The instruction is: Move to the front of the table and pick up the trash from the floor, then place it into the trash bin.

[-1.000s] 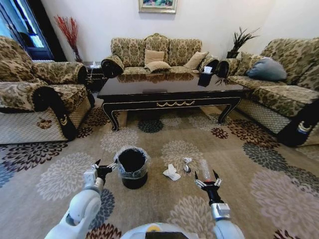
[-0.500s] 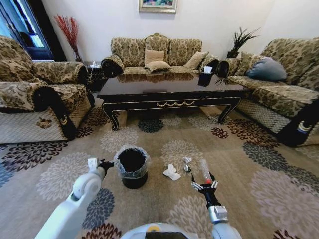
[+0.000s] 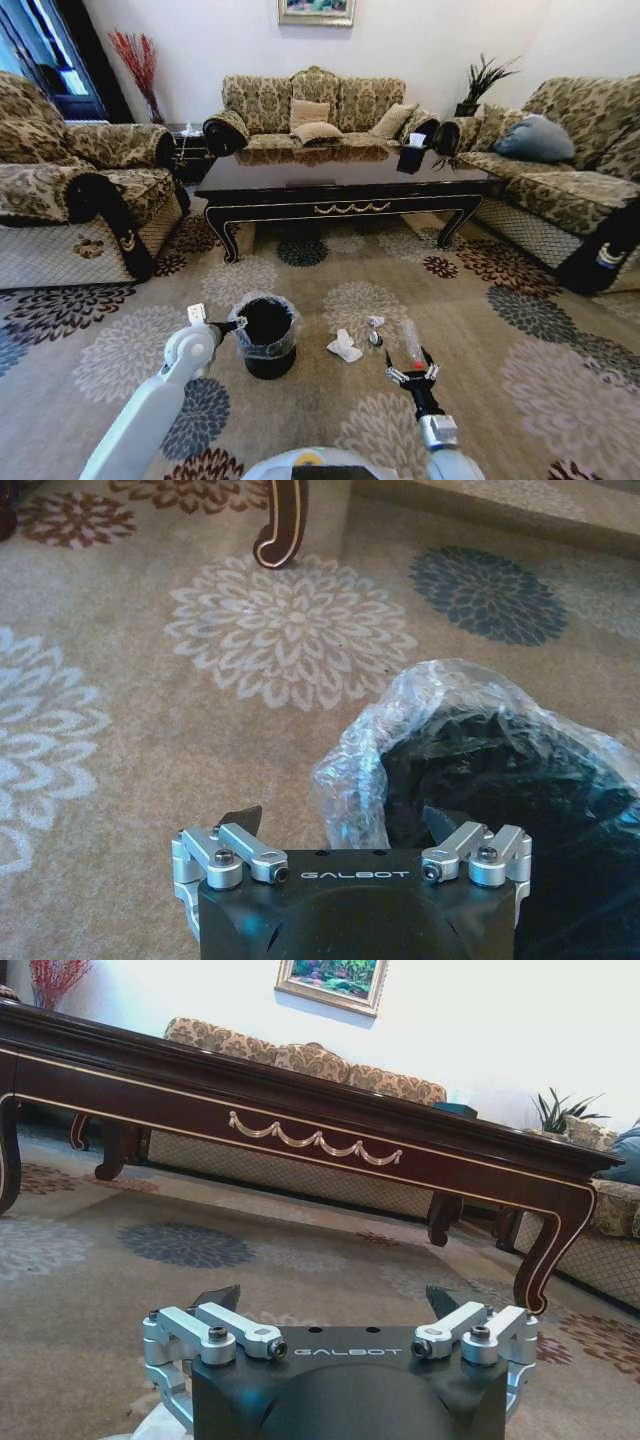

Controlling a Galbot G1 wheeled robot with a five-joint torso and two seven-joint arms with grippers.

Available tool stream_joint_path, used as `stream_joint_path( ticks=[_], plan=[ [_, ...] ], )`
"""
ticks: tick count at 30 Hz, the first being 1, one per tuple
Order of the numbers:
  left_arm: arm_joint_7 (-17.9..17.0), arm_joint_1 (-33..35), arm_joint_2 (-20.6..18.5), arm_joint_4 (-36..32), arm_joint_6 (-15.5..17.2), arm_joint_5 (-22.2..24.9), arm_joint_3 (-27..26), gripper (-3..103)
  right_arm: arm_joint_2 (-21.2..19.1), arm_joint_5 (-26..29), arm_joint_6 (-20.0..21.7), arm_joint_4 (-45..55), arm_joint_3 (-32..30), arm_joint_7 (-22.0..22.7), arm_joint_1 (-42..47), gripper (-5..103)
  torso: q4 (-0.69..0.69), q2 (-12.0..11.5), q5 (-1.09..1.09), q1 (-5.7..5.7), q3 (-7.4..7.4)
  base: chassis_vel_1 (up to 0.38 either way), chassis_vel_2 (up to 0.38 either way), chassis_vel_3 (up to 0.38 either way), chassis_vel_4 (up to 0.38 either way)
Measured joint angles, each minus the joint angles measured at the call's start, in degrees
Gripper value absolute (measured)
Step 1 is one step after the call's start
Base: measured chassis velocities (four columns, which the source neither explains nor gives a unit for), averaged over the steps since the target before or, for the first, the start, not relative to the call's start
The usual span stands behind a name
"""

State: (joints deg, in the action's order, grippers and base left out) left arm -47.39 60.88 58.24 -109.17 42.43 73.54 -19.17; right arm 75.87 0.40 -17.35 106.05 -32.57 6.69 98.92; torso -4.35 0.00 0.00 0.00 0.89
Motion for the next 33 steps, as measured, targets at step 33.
stream_joint_path(
  ticks=[33],
  plan=[
    [-5.2, -12.7, 0.2, 15.1, -0.5, 15.9, 10.3, 56, -0.3, 1.6, 0.1, -1.6, -2.5, 2.5, -2.0, 100, 0.03, 0.0, 0.01, 0.00, -0.01, 0.000, 0.000, 0.000, 0.000]
  ],
)
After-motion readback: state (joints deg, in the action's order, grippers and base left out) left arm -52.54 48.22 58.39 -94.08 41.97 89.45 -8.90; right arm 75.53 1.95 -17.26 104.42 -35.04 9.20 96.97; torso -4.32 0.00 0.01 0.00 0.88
